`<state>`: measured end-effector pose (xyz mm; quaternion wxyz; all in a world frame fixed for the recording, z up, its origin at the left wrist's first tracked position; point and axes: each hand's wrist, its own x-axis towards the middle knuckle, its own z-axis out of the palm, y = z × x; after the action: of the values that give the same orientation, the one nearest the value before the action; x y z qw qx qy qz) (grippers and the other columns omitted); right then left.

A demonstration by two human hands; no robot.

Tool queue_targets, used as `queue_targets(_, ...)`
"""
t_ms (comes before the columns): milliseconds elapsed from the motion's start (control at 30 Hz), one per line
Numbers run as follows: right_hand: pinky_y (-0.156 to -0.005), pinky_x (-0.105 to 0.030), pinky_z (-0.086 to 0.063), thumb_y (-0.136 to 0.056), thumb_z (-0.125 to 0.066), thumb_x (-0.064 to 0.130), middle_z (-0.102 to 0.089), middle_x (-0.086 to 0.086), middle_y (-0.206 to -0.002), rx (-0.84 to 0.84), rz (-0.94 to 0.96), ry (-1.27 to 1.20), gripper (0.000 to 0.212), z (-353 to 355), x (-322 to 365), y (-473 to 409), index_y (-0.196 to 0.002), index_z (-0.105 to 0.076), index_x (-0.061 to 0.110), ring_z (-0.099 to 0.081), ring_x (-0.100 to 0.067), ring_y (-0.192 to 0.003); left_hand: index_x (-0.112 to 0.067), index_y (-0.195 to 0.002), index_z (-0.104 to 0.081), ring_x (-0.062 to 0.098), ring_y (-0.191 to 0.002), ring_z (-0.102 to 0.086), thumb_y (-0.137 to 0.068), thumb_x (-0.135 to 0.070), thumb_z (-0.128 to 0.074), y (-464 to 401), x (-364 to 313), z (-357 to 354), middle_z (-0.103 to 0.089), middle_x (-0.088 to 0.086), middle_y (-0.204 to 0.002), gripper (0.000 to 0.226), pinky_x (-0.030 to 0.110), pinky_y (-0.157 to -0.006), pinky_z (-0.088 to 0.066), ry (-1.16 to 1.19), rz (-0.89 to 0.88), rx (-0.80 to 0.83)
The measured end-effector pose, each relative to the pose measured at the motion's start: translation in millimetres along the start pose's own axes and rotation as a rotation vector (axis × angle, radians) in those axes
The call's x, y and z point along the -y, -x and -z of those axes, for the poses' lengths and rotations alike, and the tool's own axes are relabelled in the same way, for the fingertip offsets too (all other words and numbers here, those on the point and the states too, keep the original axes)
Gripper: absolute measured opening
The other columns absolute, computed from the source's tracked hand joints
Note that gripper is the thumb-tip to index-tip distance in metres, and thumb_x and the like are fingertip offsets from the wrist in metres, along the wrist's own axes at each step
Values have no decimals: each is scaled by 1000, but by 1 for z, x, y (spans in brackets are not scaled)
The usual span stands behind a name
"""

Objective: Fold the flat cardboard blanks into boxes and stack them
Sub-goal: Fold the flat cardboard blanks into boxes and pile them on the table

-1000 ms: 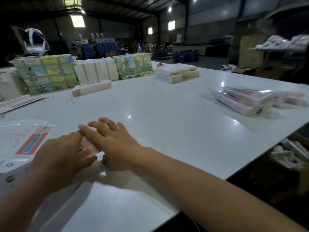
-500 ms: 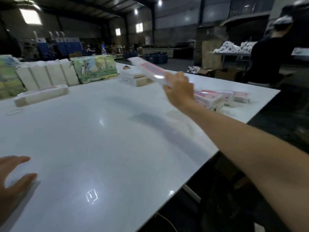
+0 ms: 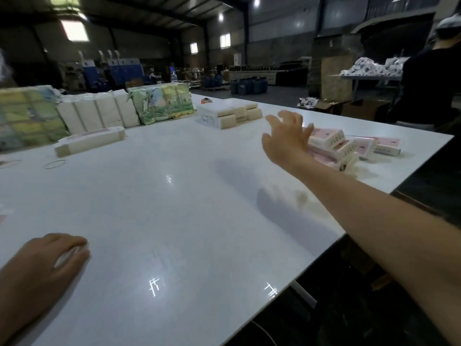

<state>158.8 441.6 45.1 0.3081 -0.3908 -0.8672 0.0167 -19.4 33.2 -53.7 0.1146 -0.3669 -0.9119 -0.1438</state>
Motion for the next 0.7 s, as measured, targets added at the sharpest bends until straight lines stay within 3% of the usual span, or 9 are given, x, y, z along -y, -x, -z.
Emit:
queue_targets(67,-108,-52,-26,-93,-46,25,-48,-7,-139,28,187,-191,41,0,58,28,-133,-51,21,-38,-29,-128,-14,-92,-71,30,-88,-60,-86,-25,-59,7,-15,7,-68,7,-94,18,45,-81,-48,60,32,-85)
queue_targets(167,-96,-40,-42,-91,-46,20,-63,-2,-121,246,386,-422,31,-7,136,84,-115,-66,21,-54,-26,-112,-11,-89,-72,29,-87,-60,-82,-9,-69,16,-31,18,-69,8,-93,8,36,-77,-43,65,57,-139)
queue_targets(233,-85,-34,-43,-89,-45,14,-64,-2,-108,403,457,-437,28,-17,175,125,-104,-68,17,-57,-27,-106,-8,-92,-72,27,-89,-59,-84,-5,-65,18,-35,19,-68,9,-95,11,31,-77,-39,88,64,-154)
queue_targets(333,-73,-32,-33,-86,-45,10,-57,-6,-101,527,596,-302,20,-28,209,172,-96,-62,11,-52,-29,-104,-6,-94,-71,20,-90,-56,-86,-3,-57,20,-31,20,-68,8,-99,17,24,-79,-35,126,109,-173)
queue_targets(567,-73,-31,-27,-92,-42,22,-55,-1,-113,346,721,-231,24,-43,204,196,-107,-60,18,-46,-25,-104,-17,-98,-70,14,-94,-60,-85,-12,-56,13,-16,28,-68,-2,-100,19,21,-76,-41,268,270,-225)
queue_targets(633,-72,-31,-26,-92,-40,22,-56,0,-110,331,723,-256,23,-46,205,197,-103,-59,17,-46,-24,-101,-17,-109,-66,21,-108,-56,-84,-20,-58,0,8,41,-64,2,-115,26,28,-84,-42,171,394,-244)
queue_targets(700,-72,-31,-26,-92,-39,22,-55,0,-109,320,723,-267,23,-47,206,196,-103,-59,18,-46,-23,-100,-16,-125,-55,27,-120,-43,-83,-37,-60,-8,39,55,-50,8,-129,47,38,-92,-38,-92,605,-180)
